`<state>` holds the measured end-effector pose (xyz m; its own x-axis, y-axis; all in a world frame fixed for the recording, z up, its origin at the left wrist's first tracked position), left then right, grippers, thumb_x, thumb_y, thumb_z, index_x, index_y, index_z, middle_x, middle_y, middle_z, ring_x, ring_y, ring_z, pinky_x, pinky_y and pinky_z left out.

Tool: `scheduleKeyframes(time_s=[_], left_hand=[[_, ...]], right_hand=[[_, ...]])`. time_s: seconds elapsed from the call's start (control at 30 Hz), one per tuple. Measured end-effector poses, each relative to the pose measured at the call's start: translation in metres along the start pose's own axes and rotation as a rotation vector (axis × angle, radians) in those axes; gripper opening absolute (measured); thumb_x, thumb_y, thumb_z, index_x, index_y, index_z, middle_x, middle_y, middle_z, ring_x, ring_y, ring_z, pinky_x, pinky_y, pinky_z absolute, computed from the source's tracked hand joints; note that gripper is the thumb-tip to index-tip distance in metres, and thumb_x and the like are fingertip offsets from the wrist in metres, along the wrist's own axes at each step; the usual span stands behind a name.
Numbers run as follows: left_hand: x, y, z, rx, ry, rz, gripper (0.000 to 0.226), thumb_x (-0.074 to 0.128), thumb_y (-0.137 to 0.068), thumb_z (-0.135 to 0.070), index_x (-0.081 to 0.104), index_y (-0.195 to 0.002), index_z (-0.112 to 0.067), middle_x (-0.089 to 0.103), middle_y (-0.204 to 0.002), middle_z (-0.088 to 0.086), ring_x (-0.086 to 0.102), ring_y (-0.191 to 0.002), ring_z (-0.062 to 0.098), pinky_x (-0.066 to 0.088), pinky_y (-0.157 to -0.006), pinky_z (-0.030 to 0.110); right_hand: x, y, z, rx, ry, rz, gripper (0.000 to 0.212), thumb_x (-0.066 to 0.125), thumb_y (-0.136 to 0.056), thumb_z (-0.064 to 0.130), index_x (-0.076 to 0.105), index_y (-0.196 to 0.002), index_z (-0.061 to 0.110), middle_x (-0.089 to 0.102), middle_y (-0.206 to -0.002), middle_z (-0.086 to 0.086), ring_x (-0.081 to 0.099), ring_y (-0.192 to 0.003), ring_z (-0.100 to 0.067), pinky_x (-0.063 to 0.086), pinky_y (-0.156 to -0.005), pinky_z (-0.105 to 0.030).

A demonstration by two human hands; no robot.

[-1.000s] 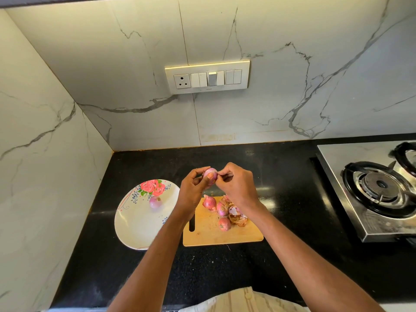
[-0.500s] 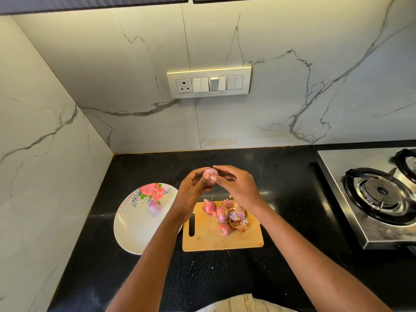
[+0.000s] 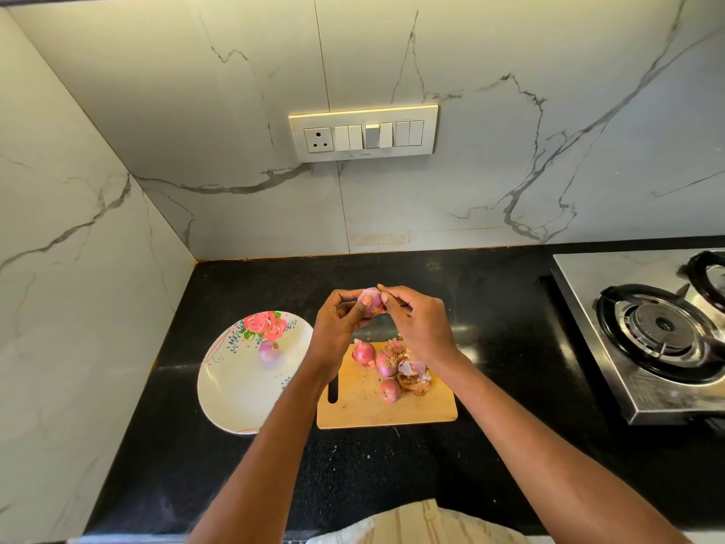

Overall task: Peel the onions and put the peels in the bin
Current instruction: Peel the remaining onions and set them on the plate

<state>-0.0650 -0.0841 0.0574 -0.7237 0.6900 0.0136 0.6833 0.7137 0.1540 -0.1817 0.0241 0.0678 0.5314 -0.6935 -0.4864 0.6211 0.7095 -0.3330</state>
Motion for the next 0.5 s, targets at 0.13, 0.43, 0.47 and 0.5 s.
scheduleKeyframes(time_s=[0.13, 0.43, 0.47, 0.5], left_hand=[[0.002, 0.002, 0.002, -0.009, -0.015, 0.011, 0.025, 0.063, -0.098, -0.026, 0.062, -0.121, -0.015, 0.072, -0.115, 0.001, 0.071, -0.104, 0.015, 0.059, -0.088, 0.026], [0.001, 0.013, -0.001, -0.077, 0.138, 0.143, 0.029, 0.055, -0.097, -0.032, 0.063, -0.121, -0.018, 0.068, -0.122, 0.007, 0.068, -0.111, 0.021, 0.056, -0.095, 0.030], [0.000, 0.013, 0.000, -0.101, 0.160, 0.152, 0.027, 0.051, -0.102, -0.029, 0.063, -0.122, -0.017, 0.069, -0.121, 0.007, 0.068, -0.110, 0.021, 0.056, -0.094, 0.030], [-0.001, 0.013, 0.002, -0.124, 0.177, 0.159, 0.027, 0.047, -0.105, -0.027, 0.062, -0.124, -0.016, 0.069, -0.121, 0.008, 0.068, -0.109, 0.021, 0.056, -0.093, 0.030]], right_hand=[[-0.001, 0.003, 0.003, -0.082, 0.070, -0.023, 0.024, 0.066, -0.098, 0.019, 0.072, -0.119, 0.009, 0.076, -0.102, -0.003, 0.071, -0.093, -0.012, 0.052, -0.078, -0.006], [-0.012, 0.001, 0.000, -0.068, 0.020, -0.050, 0.018, 0.069, -0.096, 0.017, 0.075, -0.112, 0.011, 0.076, -0.097, 0.004, 0.070, -0.087, -0.004, 0.054, -0.075, -0.010], [-0.012, 0.002, -0.001, -0.032, -0.004, -0.042, 0.017, 0.069, -0.096, 0.018, 0.075, -0.112, 0.013, 0.076, -0.096, 0.005, 0.070, -0.087, -0.005, 0.055, -0.074, -0.012], [-0.011, 0.002, -0.003, 0.014, -0.030, -0.035, 0.017, 0.068, -0.097, 0.018, 0.075, -0.111, 0.014, 0.075, -0.095, 0.006, 0.071, -0.086, -0.005, 0.056, -0.073, -0.014]])
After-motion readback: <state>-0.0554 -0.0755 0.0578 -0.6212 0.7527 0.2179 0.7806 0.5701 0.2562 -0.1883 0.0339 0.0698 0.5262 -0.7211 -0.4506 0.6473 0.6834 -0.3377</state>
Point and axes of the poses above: each hand's wrist, its own y-axis away from the middle knuckle, its own x-axis out of the palm, z = x × y, the point moved 4 cm from there along -y, towards the middle knuckle
